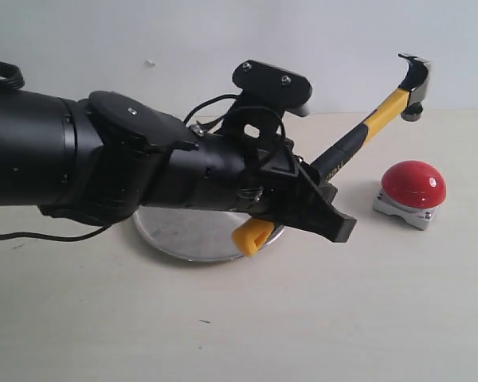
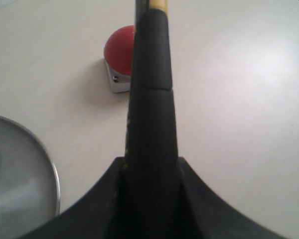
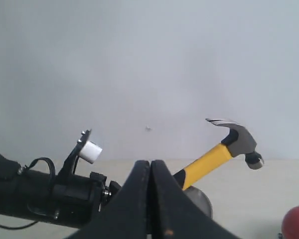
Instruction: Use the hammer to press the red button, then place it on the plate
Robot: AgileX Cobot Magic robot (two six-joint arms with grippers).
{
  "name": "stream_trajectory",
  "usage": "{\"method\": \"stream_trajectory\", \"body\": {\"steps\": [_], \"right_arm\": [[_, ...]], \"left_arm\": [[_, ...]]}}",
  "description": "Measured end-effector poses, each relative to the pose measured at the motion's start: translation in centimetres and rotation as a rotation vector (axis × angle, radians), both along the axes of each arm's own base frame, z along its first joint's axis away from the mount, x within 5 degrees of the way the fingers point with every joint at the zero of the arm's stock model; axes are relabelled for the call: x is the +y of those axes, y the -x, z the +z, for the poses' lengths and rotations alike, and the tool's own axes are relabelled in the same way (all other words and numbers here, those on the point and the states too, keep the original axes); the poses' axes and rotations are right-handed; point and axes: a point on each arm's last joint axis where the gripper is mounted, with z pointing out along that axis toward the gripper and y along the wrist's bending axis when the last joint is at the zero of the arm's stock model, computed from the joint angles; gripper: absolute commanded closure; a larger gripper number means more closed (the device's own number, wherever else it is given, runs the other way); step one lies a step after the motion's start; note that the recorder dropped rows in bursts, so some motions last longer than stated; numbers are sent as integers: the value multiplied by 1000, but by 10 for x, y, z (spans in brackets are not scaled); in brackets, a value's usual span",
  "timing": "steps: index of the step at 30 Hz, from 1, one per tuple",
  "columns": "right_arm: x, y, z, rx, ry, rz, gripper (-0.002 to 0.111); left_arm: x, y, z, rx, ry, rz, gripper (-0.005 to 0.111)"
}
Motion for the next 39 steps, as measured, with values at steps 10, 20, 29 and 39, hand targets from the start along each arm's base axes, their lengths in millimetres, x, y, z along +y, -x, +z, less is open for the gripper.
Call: {"method": "stream_trajectory", "body": {"steps": [10, 20, 29, 39], "right_arm": [[-1, -14, -93, -52, 171, -73, 108], [-6, -16, -83, -238, 262, -163, 108], [-32, -19, -81, -197, 132, -498, 108], [-33, -21, -90, -83, 95, -506, 108]], "left_arm": [[-13, 23, 11, -83, -2, 47, 107], [-11, 20, 12, -91, -2, 80, 107], [-12, 22, 12, -78, 4, 67, 107], [-12, 22, 12, -73, 6, 59, 107]]}}
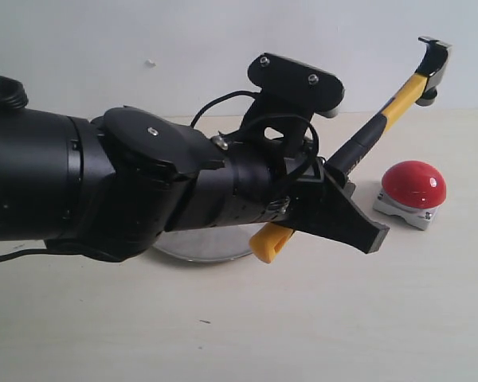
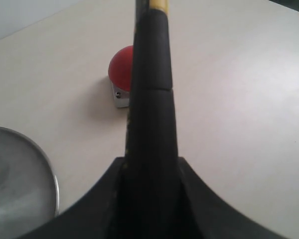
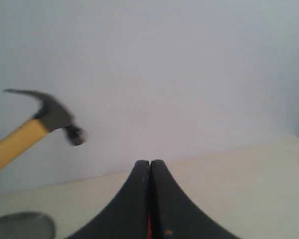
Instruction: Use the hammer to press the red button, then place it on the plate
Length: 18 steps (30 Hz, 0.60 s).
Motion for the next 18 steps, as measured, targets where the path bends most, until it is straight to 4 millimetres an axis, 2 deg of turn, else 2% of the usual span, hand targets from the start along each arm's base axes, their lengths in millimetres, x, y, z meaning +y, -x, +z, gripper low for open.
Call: {"method": "stream_trajectory", "body": {"steps": [5, 18], "right_arm": [[15, 1, 0, -3, 103, 156, 108], [17, 1, -1, -1, 109, 177, 108]], "left_arm": [[0, 0, 0, 0, 0, 0, 107], [0, -2, -2, -6, -6, 15, 107]]}}
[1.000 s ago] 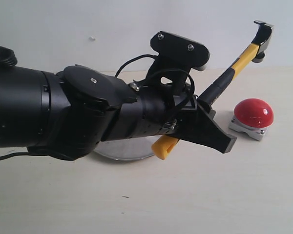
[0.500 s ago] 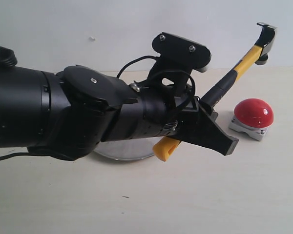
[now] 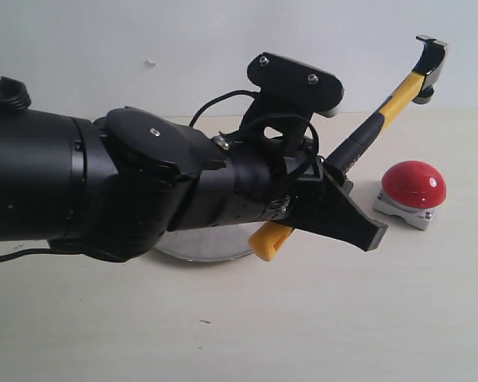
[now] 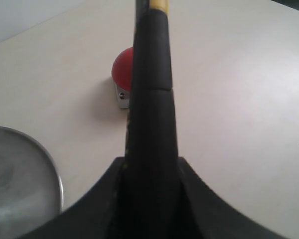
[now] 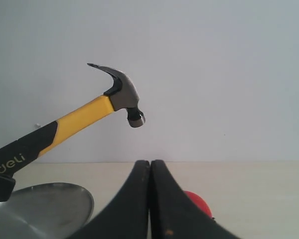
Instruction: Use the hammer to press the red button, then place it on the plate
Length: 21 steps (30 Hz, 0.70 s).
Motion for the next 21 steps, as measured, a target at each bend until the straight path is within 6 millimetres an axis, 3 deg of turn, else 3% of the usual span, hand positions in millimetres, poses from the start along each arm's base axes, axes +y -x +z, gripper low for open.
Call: {"method": "stream_trajectory", "body": {"steps": [11, 21], "right_arm": [[0, 0, 0, 1, -4, 0, 108], [0, 0, 0, 1, -4, 0, 108]], "left_arm": [[-41, -26, -35, 70, -3, 49, 107], [-50, -30, -57, 38, -81, 4, 107]]}}
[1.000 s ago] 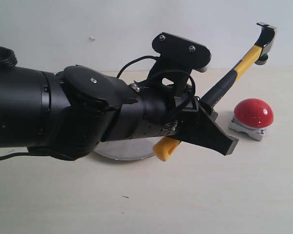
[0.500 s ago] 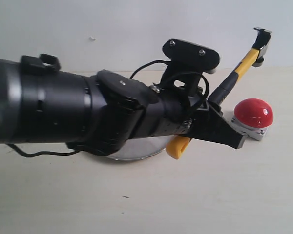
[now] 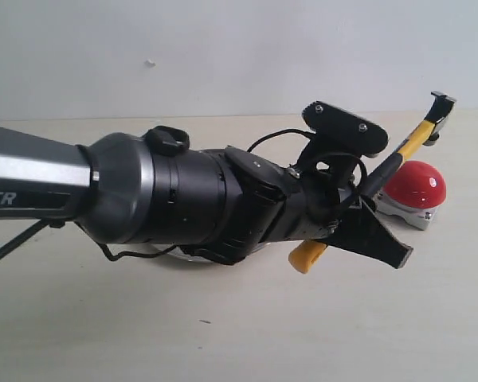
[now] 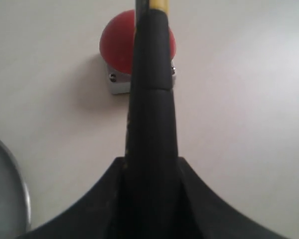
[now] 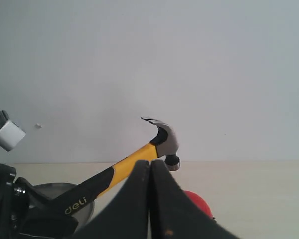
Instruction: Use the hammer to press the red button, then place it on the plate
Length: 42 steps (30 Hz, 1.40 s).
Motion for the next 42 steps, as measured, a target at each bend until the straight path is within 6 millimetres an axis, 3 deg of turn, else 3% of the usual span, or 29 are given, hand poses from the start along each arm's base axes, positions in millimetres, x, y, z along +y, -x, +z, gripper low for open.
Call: {"method": "stream_trajectory", "body": {"steps": [3, 6, 12, 15, 20, 25, 28, 32, 37, 42], "right_arm": [[0, 0, 0, 0, 0, 0, 108], [0, 0, 0, 0, 0, 0, 108], [0, 0, 0, 0, 0, 2, 108], [0, 0, 0, 0, 0, 2, 108], [0, 0, 0, 1, 1, 4, 108], [0, 0, 0, 1, 1, 4, 108], [0, 0, 0, 1, 1, 4, 108], [0, 0, 0, 1, 1, 4, 108], [0, 0, 0, 1, 1, 4, 108], [0, 0, 0, 1, 1, 4, 108]], "left_arm": [[3, -2, 3, -100, -85, -23, 107], [13, -8, 8, -299, -302, -4, 107], [41, -21, 20, -419, -557, 210, 107], [47, -23, 30, -391, -510, 274, 107], [39, -20, 58, -249, -152, 234, 107], [34, -23, 77, -34, 199, 4, 107], [39, -27, 81, 69, 301, -141, 107], [59, -41, 80, 155, 250, -219, 107], [90, -57, 84, 265, 29, -262, 107], [110, -69, 97, 230, -217, -117, 107]]}}
